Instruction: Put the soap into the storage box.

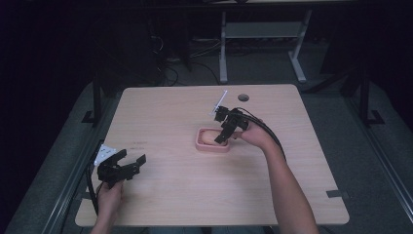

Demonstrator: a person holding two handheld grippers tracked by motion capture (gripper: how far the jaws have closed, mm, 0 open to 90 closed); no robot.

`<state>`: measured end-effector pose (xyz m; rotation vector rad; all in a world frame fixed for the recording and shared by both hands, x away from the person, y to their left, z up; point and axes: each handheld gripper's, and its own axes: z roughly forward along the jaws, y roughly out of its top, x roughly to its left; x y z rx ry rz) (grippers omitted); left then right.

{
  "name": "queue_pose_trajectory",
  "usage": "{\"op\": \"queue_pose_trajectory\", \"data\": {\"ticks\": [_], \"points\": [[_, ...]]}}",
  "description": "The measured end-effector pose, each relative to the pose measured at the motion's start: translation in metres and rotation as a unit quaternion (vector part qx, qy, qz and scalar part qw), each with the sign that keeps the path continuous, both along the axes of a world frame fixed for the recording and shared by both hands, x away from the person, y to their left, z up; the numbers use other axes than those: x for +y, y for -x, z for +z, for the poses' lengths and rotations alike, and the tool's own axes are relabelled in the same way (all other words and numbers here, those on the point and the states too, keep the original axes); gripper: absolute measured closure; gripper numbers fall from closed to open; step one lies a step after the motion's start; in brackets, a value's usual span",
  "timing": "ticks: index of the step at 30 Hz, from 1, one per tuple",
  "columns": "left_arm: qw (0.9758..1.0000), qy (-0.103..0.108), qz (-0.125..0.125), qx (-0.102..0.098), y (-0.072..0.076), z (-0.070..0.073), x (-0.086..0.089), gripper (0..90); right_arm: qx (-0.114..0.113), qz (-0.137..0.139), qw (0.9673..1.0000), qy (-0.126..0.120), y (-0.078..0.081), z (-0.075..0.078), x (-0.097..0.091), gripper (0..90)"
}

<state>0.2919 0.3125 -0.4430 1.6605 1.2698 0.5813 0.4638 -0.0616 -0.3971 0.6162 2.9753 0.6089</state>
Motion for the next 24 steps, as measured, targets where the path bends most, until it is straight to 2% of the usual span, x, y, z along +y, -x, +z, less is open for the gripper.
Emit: {"op": "queue_pose_trajectory", "data": {"ticks": [24], "points": [[1.0, 0.0, 0.0, -0.001, 0.0, 0.0, 0.0, 14.2, -0.005, -0.004, 1.0, -0.001, 0.009, 0.006, -0.015, 26.7]]}}
